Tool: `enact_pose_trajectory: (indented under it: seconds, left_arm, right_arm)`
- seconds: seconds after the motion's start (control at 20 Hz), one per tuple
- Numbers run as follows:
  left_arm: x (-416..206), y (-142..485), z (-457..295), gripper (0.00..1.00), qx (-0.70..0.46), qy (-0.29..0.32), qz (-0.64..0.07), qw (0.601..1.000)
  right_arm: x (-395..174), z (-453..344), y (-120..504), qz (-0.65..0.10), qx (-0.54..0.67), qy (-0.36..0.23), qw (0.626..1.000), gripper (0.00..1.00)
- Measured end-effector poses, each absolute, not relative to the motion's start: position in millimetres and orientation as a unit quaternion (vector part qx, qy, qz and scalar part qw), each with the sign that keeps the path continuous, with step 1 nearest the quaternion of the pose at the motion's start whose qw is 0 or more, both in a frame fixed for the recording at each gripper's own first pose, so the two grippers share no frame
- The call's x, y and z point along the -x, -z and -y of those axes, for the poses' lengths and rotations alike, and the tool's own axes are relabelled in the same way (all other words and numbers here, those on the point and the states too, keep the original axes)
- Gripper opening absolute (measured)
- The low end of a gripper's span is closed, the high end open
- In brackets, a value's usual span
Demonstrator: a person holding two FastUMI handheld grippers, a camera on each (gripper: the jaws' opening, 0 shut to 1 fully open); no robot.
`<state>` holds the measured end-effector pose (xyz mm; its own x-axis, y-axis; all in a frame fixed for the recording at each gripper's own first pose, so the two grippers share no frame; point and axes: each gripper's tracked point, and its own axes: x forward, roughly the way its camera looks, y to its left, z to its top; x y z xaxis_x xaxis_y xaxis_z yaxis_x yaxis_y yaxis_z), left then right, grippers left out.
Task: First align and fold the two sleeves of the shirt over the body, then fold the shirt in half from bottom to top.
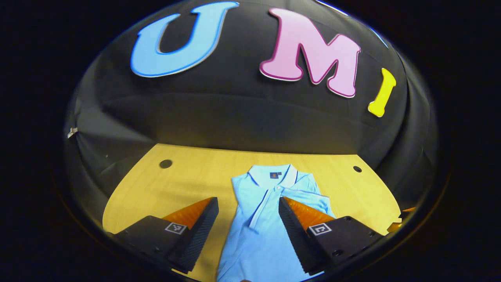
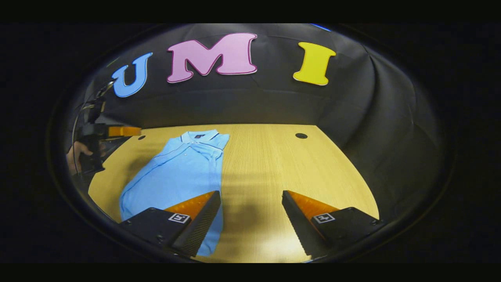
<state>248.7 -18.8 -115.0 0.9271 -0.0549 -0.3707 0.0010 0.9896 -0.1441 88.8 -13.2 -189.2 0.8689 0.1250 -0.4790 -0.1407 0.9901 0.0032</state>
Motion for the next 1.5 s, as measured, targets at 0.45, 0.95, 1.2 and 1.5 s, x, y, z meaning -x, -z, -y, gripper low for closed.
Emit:
enact_pose_trajectory:
  seconds: [0.45,0.95,1.2,1.5]
  left_arm:
    - [-51,200,-1,0.97,0.09,0.009,-0.257,0.962]
    - [8,278,51,0.98,0.122,0.035,-0.348,0.929]
    - [-6,311,57,0.92,0.103,0.015,-0.392,0.914]
    - [-6,329,58,0.95,0.028,0.012,-0.41,0.911]
  right_arm:
    - [-3,-24,226,-0.303,-0.012,-0.084,0.949,0.97]
    - [43,-52,306,-0.393,-0.004,-0.076,0.917,0.98]
    - [37,-61,333,-0.418,-0.012,-0.066,0.906,0.98]
    - [34,-56,345,-0.426,0.028,-0.058,0.902,0.95]
